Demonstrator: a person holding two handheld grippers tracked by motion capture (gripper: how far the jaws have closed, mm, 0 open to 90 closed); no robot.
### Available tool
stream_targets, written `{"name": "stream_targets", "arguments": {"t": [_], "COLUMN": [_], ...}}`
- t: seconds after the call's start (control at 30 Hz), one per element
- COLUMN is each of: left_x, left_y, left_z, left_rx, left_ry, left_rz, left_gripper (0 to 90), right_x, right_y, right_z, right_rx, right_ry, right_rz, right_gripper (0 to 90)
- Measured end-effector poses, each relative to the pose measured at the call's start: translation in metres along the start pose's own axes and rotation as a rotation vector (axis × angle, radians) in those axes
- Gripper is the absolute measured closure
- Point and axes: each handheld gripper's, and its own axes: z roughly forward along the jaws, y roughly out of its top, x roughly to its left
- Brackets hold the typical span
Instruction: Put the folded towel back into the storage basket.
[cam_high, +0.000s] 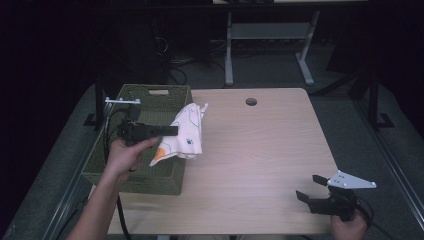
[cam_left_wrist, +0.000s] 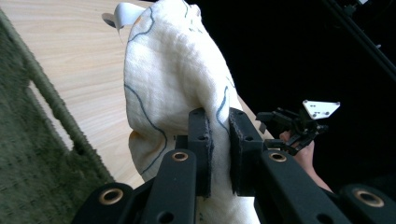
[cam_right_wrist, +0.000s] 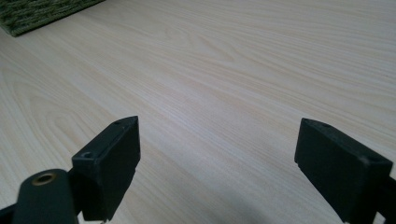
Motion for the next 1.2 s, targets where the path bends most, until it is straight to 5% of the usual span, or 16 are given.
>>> {"name": "stream_targets", "arguments": {"t": [0.7,1.13,1.2], "left_x": [0.036,0.070,0.079], "left_y": [-0.004,-0.004,-0.004], "left_z": [-0.048,-0.057,-0.056], "left_rx": [-0.065,-0.035,0.001], "left_ry": [0.070,0.118,0.135], "left_rz": [-0.046,-0.076,-0.060], "left_gripper": [82.0,82.0,81.9], "right_x": [-0.003,-0.006,-0.008], "right_y": [0.000,-0.002,-0.003], "right_z": [0.002,0.004,0.003], "right_rx": [0.002,0.012,0.015], "right_ry": [-0.004,-0.012,-0.014], "right_rz": [0.018,0.033,0.039], "right_gripper": [13.8,13.8,13.8]}}
